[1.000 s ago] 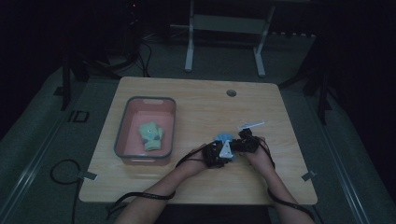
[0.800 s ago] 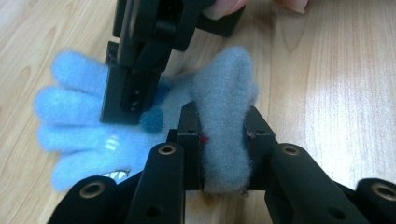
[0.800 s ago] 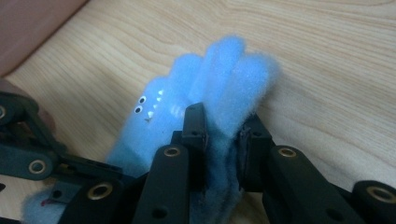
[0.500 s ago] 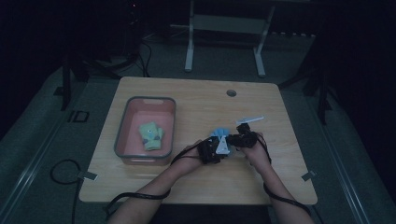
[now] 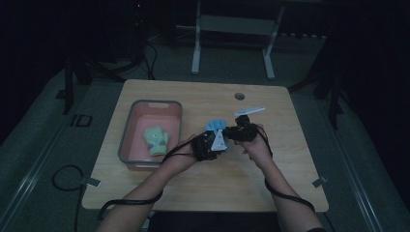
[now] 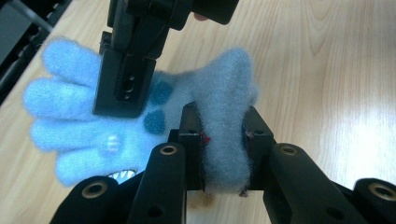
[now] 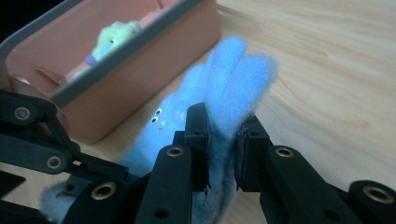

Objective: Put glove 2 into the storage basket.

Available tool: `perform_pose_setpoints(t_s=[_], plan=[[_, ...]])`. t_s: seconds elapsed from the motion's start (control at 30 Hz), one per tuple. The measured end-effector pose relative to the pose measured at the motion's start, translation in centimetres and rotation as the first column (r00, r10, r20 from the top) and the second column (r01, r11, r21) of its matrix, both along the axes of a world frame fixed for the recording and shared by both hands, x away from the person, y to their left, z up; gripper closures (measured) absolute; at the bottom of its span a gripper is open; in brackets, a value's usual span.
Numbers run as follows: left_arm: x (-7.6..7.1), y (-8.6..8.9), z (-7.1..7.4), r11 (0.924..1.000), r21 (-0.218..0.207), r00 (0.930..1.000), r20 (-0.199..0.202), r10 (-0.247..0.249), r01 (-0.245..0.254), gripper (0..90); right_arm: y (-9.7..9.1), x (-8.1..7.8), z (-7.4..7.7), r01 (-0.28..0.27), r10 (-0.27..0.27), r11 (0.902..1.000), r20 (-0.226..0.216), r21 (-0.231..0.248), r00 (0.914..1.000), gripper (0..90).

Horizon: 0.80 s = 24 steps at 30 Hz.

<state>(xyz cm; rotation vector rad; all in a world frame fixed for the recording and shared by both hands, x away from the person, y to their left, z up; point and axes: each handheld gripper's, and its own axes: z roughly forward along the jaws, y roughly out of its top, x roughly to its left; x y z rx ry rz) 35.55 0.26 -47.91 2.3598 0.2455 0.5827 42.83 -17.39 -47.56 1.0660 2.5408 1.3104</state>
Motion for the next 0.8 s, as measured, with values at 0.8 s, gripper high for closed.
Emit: perform_pose_setpoints(t_s=[0.8], plan=[[-2.1, 8.6, 3.4, 0.9906, 0.051, 0.9915, 0.035, 0.125, -0.127, 75.4, 9.7, 0.3, 3.5, -0.159, 0.159, 0.9872, 0.052, 0.005, 0.9859, 78.1]])
